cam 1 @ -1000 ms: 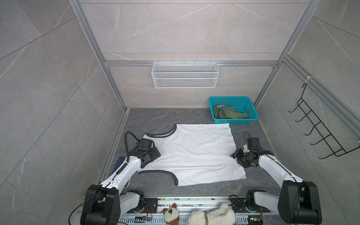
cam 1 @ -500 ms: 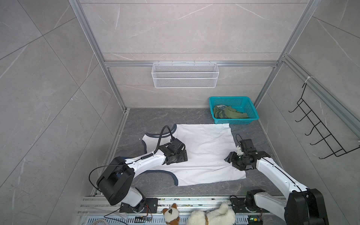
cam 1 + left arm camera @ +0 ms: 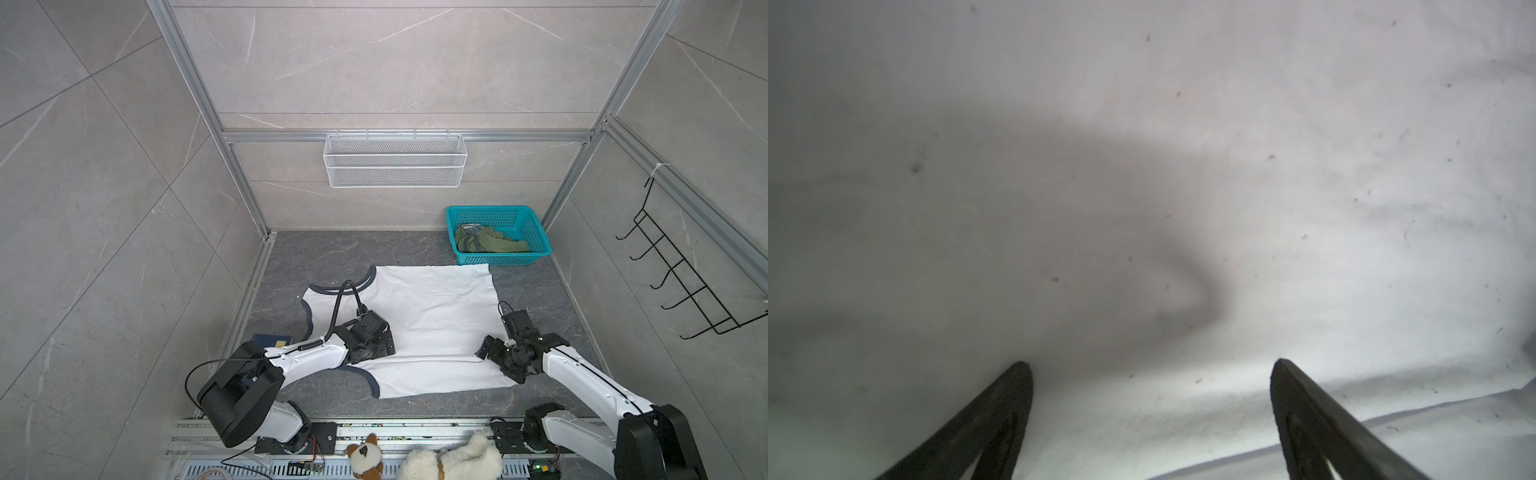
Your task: Fold and stack the tank tops
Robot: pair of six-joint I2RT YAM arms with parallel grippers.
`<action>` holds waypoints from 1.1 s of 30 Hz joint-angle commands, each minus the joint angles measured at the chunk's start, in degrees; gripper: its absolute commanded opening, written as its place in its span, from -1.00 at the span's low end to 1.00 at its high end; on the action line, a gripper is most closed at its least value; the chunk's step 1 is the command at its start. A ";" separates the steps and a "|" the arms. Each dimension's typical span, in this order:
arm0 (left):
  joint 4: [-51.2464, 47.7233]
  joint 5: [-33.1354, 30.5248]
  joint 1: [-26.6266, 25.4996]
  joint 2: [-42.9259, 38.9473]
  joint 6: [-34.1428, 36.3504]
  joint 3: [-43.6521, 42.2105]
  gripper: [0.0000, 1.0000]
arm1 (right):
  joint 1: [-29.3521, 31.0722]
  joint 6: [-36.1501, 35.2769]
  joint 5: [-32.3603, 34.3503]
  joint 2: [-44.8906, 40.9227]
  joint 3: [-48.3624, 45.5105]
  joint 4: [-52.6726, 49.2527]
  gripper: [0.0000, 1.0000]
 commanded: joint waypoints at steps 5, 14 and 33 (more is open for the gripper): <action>-11.14 -1.26 -3.02 -7.23 -6.25 -6.54 0.86 | 1.14 3.15 4.19 -9.01 2.63 -11.84 0.99; -8.49 -0.12 6.03 3.20 9.61 15.64 0.87 | 1.16 -7.45 -0.09 8.24 19.77 3.67 0.99; 1.60 7.05 12.63 18.85 11.81 15.33 0.86 | 1.09 -3.90 4.46 29.85 18.78 10.93 0.99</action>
